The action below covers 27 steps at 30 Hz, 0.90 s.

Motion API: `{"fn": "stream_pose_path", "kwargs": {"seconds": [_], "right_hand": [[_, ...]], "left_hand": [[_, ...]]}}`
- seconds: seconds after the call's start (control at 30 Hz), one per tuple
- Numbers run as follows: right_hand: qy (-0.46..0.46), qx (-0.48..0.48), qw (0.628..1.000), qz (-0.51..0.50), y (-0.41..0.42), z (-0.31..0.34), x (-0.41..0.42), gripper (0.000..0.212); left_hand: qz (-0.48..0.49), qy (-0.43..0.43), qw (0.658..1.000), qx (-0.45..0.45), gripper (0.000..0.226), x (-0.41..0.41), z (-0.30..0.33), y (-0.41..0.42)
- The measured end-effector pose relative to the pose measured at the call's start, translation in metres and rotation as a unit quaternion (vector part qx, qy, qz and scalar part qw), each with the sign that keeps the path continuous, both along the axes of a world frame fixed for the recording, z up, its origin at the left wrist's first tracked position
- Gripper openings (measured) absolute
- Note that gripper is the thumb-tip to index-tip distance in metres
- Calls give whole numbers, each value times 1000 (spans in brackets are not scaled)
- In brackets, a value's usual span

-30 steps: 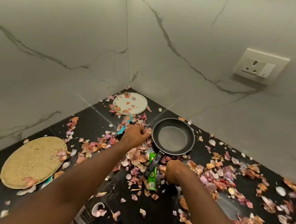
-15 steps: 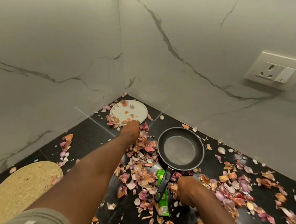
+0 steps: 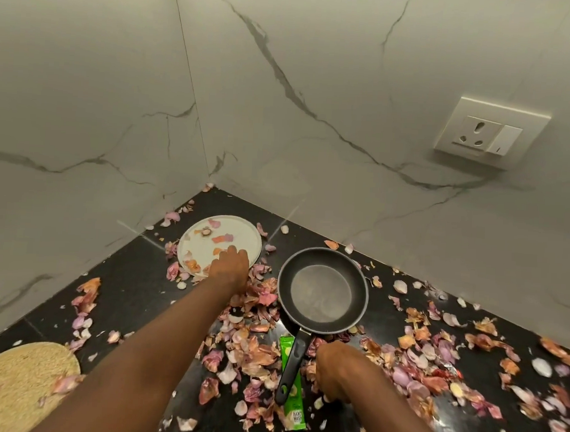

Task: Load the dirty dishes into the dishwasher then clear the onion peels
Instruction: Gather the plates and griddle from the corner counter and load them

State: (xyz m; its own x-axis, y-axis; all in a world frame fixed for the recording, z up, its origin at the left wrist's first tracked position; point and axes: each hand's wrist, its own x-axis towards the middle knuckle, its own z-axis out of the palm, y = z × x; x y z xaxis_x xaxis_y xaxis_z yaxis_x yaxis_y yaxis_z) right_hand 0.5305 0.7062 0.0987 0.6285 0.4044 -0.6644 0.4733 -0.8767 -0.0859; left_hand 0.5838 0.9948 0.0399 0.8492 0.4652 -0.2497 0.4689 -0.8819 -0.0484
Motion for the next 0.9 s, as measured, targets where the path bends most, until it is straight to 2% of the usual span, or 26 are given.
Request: {"fn": "stream_pose_path", "kwargs": {"seconds": [0.07,0.23,0.4,0.5,0.6,0.7,0.77,0.87,0.9], "right_hand": [[-9,5,1000,2,2,-1,-4,37],[-31,18,999,8,4,-6,-13,37],[-39,22,999,1,0,-8,-22,36],[-37,29,999,1,-3,-12,-26,36],[-34,27,999,0,-5,-15,-29,36],[-40,18,999,13,-4,-13,-33,39],[-46,10,999,19,-4,-12,-36,39],[-53,3,998,27,-5,-9,-41,37],[-53,4,998,29,-6,-8,-43,36]], "left_hand": [[-23,24,999,11,77,-11,0,0],[-95,10,994,54,49,-33,3,-7],[-132,22,984,121,48,-55,13,-1],[-125,3,984,125,43,-65,13,7],[-124,-93,983,92,27,-65,28,10],[-96,-257,960,54,13,-59,61,9],[-37,-348,937,6,16,-54,76,9],[65,-445,893,14,23,-51,89,12],[125,-477,870,-8,29,-53,95,14]]}}
